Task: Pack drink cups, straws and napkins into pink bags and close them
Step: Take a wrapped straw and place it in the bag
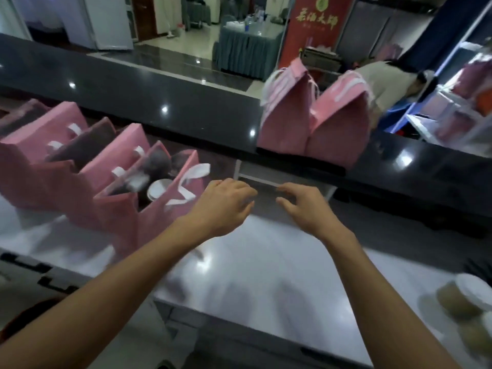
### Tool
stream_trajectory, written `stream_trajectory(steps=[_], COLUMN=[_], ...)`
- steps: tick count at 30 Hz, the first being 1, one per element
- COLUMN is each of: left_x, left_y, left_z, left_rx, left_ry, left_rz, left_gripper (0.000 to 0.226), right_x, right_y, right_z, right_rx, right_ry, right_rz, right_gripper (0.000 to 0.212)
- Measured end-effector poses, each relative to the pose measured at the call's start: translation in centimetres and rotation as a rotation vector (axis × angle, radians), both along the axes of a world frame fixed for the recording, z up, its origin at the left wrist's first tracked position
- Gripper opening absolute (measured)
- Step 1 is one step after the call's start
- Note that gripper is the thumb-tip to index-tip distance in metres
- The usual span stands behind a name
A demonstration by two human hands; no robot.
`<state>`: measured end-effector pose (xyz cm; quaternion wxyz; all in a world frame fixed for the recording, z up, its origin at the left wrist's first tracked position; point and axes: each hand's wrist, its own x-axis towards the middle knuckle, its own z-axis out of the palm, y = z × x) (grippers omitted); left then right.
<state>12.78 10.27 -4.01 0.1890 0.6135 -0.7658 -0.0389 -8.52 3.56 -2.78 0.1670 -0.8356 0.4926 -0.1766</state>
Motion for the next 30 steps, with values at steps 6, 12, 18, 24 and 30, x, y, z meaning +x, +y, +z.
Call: stream_trajectory(steps=[6,12,18,24,30], left_x=[-13.8,-27.8,-39.3,-48.7,-57.6], left_y=[0.7,2.1,3.3,3.2,0.4], left_z=[-0.5,-1.3,-1.8,-2.7,-4.7], left_rx=[0.006,0.006,0.007,0.011,0.034], left_ry=[-0.107,-0.086,-0.058,-0.045,0.003], left_rz=[-0.155,-0.328,-0.509,-0.691,-0.816], left_gripper=[0.026,0.033,0.038,0.035,0.034], right_x=[-16.3,-30.1,-40.6,-48.3,-55.9], right_y=[5.8,12.5,18.6,22.4,21.8], right_z=[-1.7,-2.2,-2.3,-3.8,-5.7], right_rx=[0.047,0.053,0.064,0.086,0.110], right_ry=[0.039,0.001,-0.043,-0.075,-0.095], right_rz=[-0.267,-0.482,-0.717,-0.868,-0.967], right_gripper=[0.039,0.042,0.040,0.035,0.035])
